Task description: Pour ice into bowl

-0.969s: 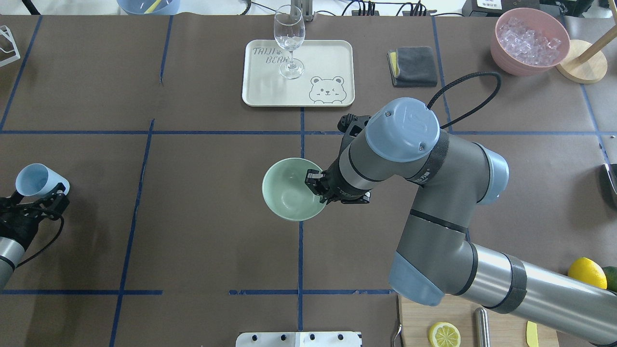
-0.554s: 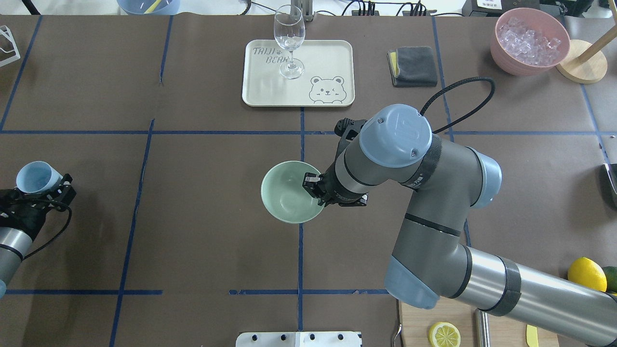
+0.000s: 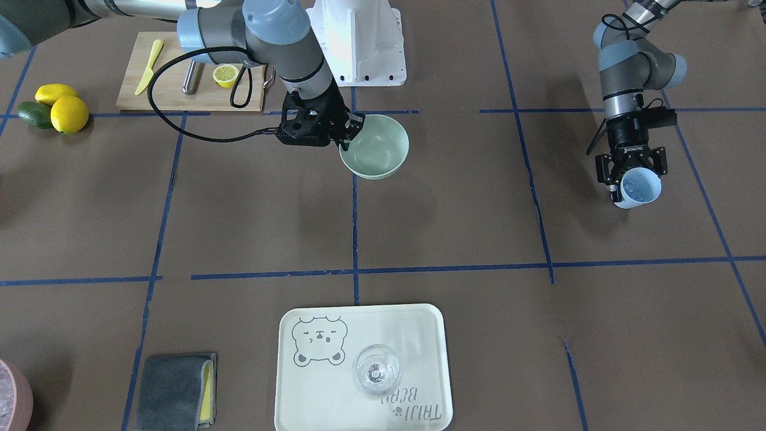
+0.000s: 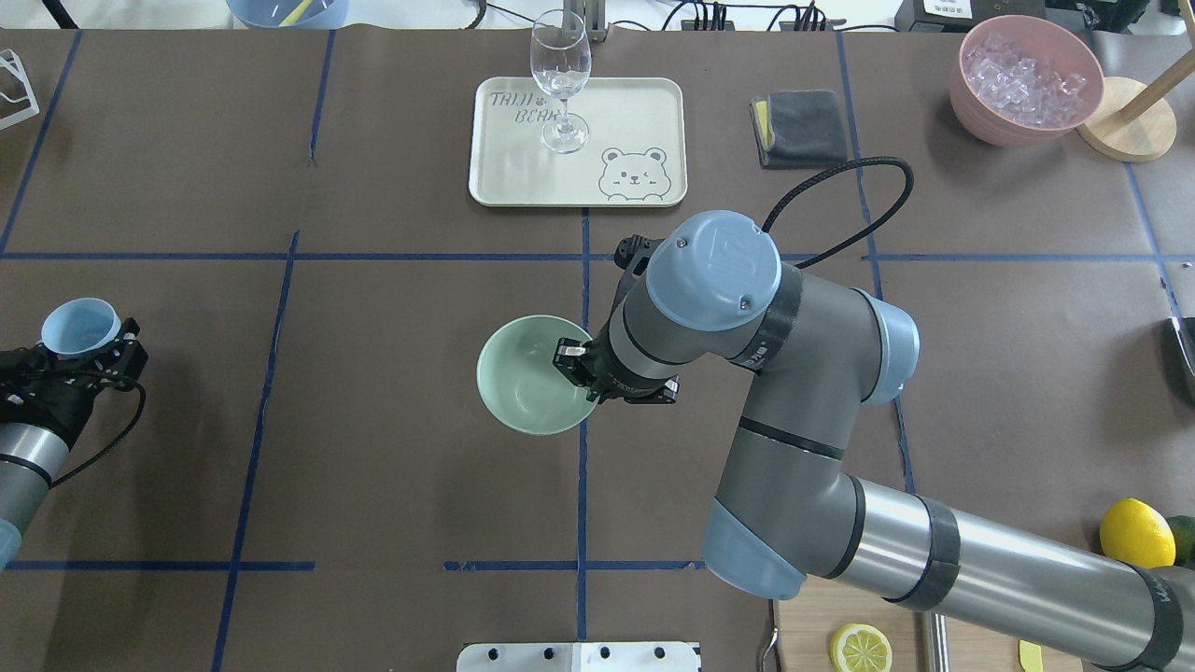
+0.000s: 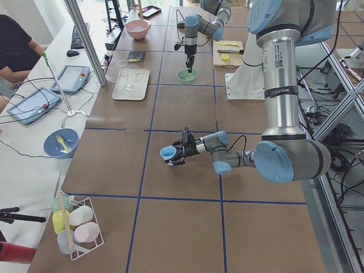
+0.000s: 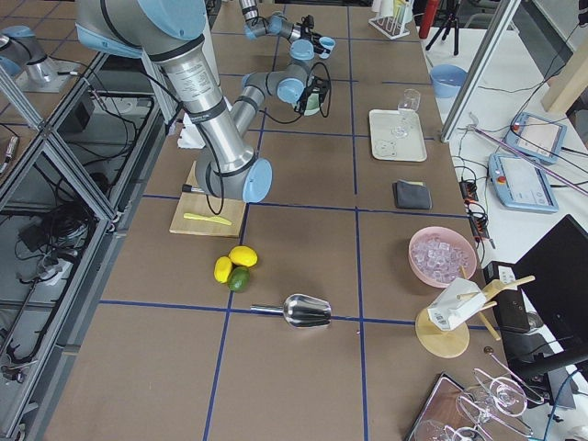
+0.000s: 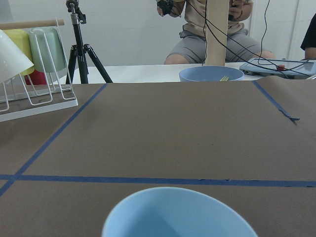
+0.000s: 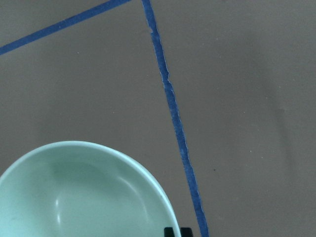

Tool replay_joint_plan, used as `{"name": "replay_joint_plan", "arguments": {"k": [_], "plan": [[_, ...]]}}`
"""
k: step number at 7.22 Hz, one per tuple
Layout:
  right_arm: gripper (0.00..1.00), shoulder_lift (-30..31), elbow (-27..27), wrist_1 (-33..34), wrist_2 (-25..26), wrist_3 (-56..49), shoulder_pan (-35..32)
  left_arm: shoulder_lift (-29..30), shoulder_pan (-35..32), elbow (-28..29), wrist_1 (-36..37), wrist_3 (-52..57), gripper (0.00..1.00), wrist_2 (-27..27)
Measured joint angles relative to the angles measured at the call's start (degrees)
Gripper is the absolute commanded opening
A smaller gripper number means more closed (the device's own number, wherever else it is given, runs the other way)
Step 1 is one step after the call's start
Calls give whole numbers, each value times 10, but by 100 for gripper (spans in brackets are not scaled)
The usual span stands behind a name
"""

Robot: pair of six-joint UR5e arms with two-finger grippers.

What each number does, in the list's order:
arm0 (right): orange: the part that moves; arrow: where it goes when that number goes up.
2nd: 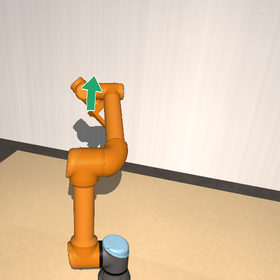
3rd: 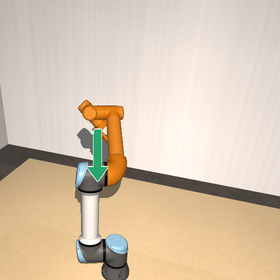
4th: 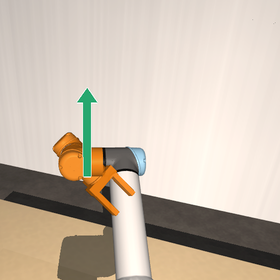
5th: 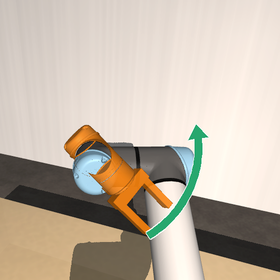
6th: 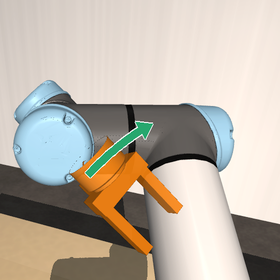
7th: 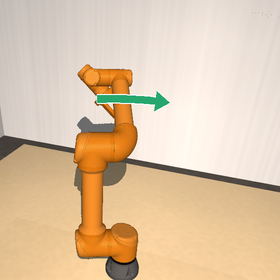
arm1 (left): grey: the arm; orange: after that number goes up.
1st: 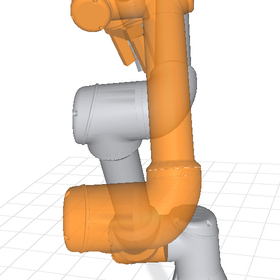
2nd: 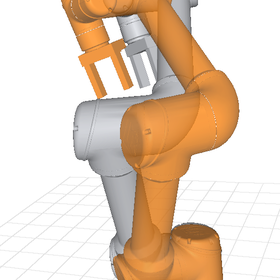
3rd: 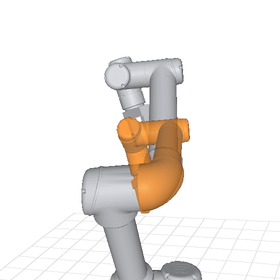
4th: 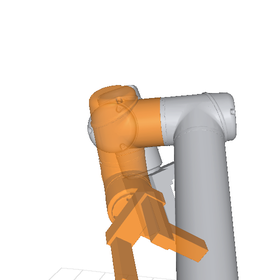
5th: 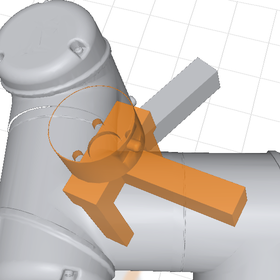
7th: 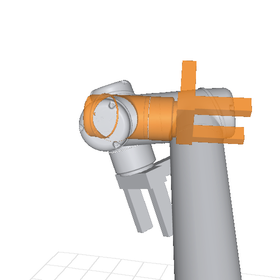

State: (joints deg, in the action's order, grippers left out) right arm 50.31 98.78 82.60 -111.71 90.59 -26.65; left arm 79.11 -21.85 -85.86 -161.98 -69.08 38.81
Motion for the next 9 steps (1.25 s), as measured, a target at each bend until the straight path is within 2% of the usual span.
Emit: {"name": "replay_joint_plan", "arguments": {"k": [2,4,6,7,8,9], "plan": [[0,-27,-29,-1,6,6,5,8,-45,-31,-78,153,0,18],[0,-96,-118,-13,35,14,14,13,-72,-62,-107,217,0,38],[0,-148,-221,-65,68,19,30,19,-76,-80,-110,227,0,41],[35,-162,-249,-81,80,20,37,22,-75,-84,-110,228,0,42],[99,-168,-261,-88,86,20,42,25,-75,-88,-112,230,0,42],[100,-171,-262,-91,89,20,43,27,-74,-90,-112,232,0,42]]}}
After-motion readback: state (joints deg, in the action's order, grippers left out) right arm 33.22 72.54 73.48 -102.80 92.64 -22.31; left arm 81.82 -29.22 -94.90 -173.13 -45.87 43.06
